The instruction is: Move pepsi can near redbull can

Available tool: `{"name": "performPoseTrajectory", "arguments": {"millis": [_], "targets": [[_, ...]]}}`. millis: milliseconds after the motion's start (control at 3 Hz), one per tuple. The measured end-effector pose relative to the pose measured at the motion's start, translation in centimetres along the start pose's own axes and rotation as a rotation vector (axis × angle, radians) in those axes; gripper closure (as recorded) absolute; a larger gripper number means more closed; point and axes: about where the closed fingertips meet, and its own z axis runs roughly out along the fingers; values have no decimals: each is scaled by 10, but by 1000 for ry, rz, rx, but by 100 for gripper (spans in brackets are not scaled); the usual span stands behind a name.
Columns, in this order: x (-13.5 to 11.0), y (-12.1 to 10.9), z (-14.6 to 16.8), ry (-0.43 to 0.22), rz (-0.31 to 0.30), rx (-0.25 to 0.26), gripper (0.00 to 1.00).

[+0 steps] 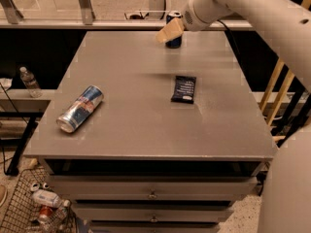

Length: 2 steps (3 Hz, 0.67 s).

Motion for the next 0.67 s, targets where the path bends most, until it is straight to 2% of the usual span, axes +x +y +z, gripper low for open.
{"name": "performPoseTrajectory", "arguments": {"millis": [333,667], "targets": [[-7,-17,22,-63,90,63,0],[-11,-36,34,-126,152,92,0]]}}
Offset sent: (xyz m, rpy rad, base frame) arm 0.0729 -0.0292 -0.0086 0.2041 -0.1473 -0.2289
